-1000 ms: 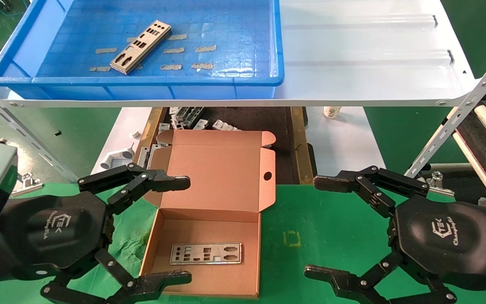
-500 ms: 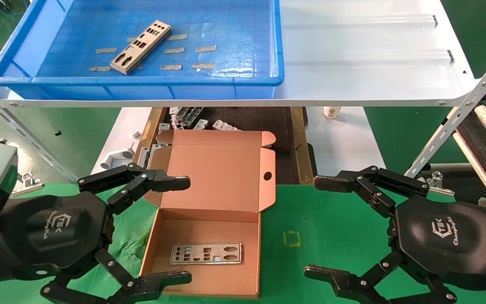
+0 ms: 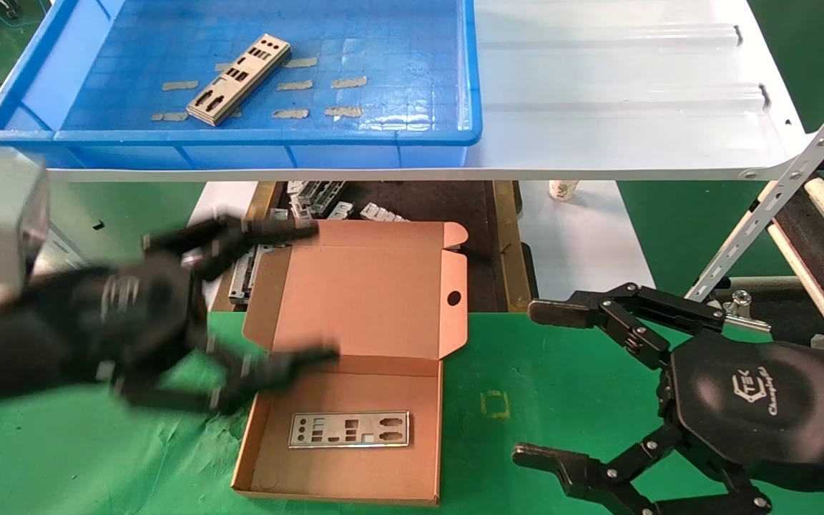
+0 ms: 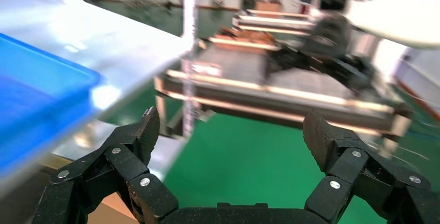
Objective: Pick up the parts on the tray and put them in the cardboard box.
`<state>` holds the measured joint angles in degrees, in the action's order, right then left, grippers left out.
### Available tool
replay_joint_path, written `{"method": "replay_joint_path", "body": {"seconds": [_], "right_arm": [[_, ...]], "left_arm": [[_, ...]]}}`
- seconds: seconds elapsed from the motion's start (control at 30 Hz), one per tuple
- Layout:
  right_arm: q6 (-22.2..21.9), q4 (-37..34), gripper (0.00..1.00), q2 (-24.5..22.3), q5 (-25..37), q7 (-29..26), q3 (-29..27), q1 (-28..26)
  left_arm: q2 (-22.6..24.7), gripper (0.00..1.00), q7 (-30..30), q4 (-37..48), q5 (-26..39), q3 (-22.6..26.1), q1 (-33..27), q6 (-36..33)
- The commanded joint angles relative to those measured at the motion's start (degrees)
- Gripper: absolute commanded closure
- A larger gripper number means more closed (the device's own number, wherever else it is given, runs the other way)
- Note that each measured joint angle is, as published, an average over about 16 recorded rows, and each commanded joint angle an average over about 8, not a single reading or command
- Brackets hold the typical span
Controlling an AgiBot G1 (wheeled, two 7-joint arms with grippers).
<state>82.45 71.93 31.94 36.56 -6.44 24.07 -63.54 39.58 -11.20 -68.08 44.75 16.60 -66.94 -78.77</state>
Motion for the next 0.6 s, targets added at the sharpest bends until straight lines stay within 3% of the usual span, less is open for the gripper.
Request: {"method": "replay_joint_path", "body": {"seconds": [0.03, 0.37, 0.6], "right_arm": [[0.0, 0.0, 1.0, 0.0, 0.0, 0.0, 0.0, 0.0], [0.0, 0.0, 1.0, 0.0, 0.0, 0.0, 0.0, 0.0], [0.0, 0.0, 1.0, 0.0, 0.0, 0.0, 0.0, 0.0]], "left_arm": [[1.23, 0.0, -0.17, 1.01, 0.6, -0.03, -1.38, 2.04], [9.37, 0.0, 2.19, 18.75, 12.35, 4.68, -17.91, 8.71], [13.71, 0.0, 7.65, 34.54, 19.25, 7.53, -28.71, 10.61]]}}
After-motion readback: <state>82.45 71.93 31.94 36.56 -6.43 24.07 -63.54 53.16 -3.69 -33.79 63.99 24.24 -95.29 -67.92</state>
